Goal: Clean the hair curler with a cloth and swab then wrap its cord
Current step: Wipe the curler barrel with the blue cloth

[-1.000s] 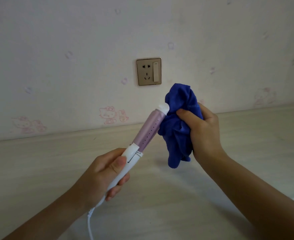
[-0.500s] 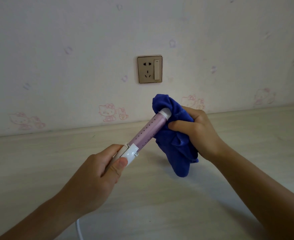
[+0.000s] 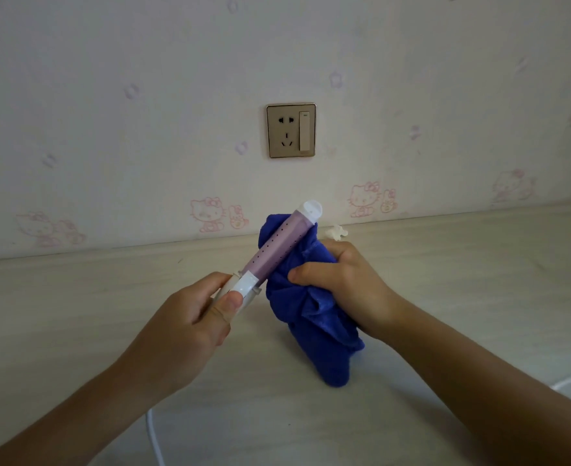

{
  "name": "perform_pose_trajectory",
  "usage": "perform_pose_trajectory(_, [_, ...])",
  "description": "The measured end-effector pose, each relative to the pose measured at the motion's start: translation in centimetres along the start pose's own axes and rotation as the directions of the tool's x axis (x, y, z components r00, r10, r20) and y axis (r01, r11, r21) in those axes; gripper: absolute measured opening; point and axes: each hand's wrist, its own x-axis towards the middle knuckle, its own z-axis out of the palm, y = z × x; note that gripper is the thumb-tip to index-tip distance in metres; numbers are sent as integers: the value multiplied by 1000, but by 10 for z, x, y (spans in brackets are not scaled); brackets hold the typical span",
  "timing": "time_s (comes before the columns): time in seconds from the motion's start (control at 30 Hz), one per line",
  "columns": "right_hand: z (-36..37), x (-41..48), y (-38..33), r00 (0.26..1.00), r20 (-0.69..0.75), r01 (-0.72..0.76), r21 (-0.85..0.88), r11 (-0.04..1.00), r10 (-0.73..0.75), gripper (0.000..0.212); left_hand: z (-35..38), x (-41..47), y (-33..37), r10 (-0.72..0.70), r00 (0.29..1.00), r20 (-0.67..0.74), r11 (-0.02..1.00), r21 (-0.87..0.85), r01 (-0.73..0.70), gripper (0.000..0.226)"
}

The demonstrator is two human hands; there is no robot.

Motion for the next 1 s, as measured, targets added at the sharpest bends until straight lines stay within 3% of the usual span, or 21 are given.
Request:
perform_pose_trajectory(0.13, [8,3,2,996,-16,92,13,996,-91,14,-3,-2,2,-41,999,-9,996,-80,40,25])
perform_pose_trajectory(0.23, [-6,5,-3,972,-202,145,107,984,-121,28,-1,-1,5,-14,1000,-12,998,-57,14,31])
perform_pose_trajectory(0.37, [-18,5,-9,934,-326,187,95,978,-147,12,4,-3,2,3,1000,-11,1000,-30,-3,33])
perform_pose_trajectory(0.57, [-2,1,0,972,-171,173,56,983,-161,8,2,0,7,68,997,-22,995,69,-66,40])
perform_pose_trajectory(0.73, [3,0,4,980,-82,181,-2,983,-181,10,-3,2,7,48,999,-10,994,99,-47,30])
perform_pose_trajectory(0.9, [10,3,8,971,-123,207,-12,978,-207,7,-7,4,6,-2,1000,3,998,62,2,29])
perform_pose_trajectory(1.0, [-1,4,1,947,-245,216,15,976,-206,8,-5,8,10,29,1000,4,997,68,-29,34])
